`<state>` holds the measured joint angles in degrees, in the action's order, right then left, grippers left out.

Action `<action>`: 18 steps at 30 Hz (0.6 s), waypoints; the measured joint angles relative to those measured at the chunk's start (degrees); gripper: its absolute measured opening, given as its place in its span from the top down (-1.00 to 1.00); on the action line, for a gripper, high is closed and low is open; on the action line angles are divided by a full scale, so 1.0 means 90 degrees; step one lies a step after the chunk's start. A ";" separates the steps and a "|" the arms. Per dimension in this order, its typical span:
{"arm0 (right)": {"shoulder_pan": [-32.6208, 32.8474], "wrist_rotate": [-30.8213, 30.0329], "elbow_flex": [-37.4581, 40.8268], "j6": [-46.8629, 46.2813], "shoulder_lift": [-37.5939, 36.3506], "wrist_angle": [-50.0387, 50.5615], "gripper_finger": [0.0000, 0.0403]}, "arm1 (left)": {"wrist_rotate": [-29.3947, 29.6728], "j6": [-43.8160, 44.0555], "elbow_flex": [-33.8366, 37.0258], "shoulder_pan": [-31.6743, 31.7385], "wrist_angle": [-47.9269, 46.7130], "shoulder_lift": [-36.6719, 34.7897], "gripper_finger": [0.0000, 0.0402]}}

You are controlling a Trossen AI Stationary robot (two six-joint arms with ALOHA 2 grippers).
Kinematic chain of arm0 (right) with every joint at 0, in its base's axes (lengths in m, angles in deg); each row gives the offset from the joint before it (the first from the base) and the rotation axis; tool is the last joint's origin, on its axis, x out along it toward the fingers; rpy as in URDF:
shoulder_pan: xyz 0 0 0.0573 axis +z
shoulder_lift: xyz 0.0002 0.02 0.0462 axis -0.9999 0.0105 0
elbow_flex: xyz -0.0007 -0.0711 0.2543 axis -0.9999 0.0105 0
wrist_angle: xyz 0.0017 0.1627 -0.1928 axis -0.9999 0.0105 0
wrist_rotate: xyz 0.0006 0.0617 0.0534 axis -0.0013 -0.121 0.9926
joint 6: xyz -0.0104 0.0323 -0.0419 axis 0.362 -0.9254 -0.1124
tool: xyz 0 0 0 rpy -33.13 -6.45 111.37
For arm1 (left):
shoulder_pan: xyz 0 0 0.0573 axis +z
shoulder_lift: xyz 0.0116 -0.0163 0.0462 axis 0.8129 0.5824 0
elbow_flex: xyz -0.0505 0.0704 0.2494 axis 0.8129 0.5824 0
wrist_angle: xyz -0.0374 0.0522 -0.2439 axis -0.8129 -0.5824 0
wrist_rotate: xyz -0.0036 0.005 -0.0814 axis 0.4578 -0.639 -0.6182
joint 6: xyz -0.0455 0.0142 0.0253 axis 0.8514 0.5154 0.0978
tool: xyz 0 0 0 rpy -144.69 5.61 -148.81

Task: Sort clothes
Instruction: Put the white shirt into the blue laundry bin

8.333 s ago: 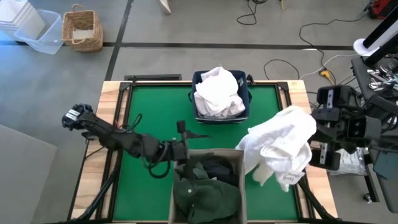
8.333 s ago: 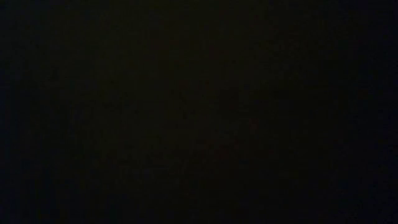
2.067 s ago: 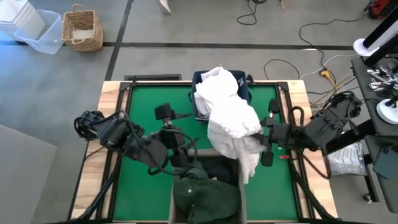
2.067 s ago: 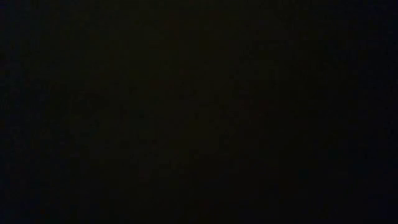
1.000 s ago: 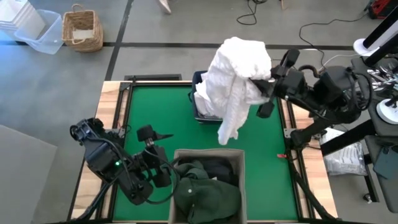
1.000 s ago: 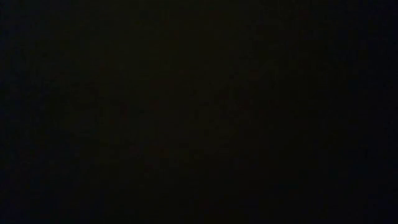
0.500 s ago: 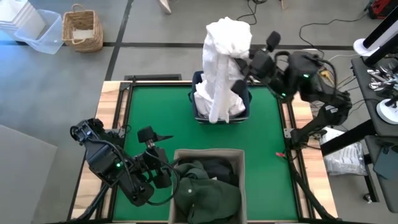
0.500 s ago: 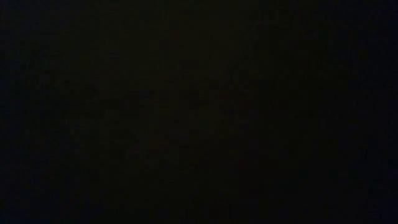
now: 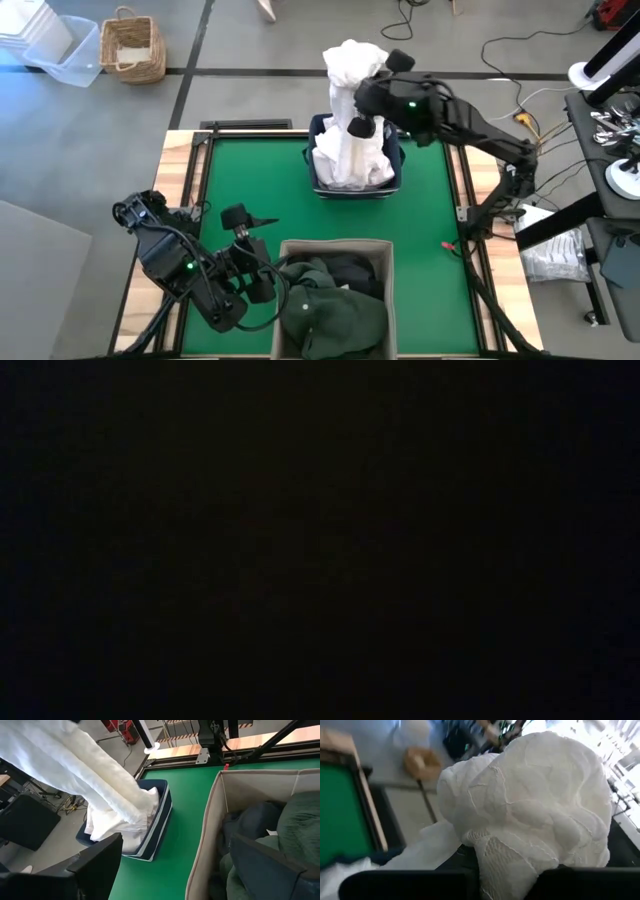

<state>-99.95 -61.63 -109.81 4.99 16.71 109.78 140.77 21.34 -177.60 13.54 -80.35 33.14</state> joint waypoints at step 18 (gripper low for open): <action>-0.0968 0.2216 0.0024 -0.1103 0.0579 0.1813 0.79 | -0.0115 0.0000 0.0037 0.0000 0.0000 0.0000 -0.71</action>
<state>-108.66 -41.69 -109.59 -4.93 21.92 126.10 139.73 21.34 -177.27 13.54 -80.35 33.14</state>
